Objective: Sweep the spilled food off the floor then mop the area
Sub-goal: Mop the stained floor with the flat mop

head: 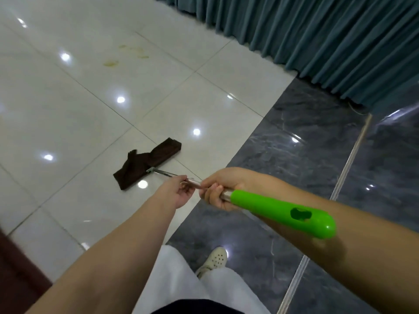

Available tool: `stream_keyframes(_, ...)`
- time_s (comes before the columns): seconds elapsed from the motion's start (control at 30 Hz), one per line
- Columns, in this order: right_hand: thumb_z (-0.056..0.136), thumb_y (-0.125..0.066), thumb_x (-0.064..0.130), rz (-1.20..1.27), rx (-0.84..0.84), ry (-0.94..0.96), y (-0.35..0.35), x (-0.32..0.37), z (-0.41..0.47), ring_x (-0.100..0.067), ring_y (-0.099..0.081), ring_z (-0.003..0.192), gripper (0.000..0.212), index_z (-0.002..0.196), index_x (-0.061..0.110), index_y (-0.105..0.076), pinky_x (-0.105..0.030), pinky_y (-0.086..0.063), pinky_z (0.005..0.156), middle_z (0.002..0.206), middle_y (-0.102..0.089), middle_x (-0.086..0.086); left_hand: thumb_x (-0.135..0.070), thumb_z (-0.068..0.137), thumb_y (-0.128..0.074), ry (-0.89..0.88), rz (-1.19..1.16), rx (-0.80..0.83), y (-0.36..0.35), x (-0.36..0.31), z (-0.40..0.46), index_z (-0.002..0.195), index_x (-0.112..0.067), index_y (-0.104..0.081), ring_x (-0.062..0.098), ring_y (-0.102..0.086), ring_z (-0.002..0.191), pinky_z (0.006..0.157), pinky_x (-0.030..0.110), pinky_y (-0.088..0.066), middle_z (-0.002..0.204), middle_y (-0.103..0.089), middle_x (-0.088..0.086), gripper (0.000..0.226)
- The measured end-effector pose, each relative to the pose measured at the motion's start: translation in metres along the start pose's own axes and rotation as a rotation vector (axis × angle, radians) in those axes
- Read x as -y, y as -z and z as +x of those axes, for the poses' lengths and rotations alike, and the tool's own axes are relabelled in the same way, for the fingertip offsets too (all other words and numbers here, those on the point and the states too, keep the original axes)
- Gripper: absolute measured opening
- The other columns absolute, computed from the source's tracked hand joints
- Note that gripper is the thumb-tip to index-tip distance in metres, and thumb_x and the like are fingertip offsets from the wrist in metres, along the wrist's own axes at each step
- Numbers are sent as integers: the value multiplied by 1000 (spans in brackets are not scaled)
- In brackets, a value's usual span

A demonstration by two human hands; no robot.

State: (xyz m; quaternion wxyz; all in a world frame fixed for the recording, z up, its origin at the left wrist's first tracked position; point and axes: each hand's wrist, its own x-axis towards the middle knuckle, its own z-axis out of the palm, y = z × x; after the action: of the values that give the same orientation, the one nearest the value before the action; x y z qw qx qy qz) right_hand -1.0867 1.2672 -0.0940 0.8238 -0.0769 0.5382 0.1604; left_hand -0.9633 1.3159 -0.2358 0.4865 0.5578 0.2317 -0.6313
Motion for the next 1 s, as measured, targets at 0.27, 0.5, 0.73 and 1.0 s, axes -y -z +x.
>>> stream_keyframes(0.27, 100, -39, 18, -106, -72, -97, 22, -22, -45, -6, -35, 21, 58, 52, -9, -54, -15, -31, 22, 37, -36, -1, -7, 98, -43, 61, 8, 55, -18, 48, -42, 71, -2, -44, 15, -43, 57, 35, 20, -47, 66, -43, 9, 28)
stream_keyframes(0.5, 101, -35, 19, -287, -159, -158, 7, -53, -65, -4, -35, 20, 59, 48, -2, -54, -8, -28, 25, 34, -35, 3, -5, 98, -44, 125, -97, 137, 3, 70, -70, 71, 1, -45, 17, -45, 59, 32, 24, -49, 67, -44, 12, 28)
stream_keyframes(0.73, 100, -41, 19, -283, -185, -97, -30, -95, -28, -5, -32, 19, 40, 63, 5, -43, -10, -26, 23, 35, -35, 1, -2, 97, -44, 113, -158, 98, 63, 60, -70, 68, 0, -45, 13, -40, 55, 34, 21, -49, 49, -46, 10, 28)
stream_keyframes(1.0, 102, -38, 18, -186, -72, -34, -70, -86, 16, -6, -32, 18, 38, 66, 7, -40, -10, -26, 23, 33, -37, -3, -5, 98, -43, -38, -262, 68, 111, 35, -78, 97, 7, -50, 23, -60, 57, 61, 28, -58, 68, -58, 20, 14)
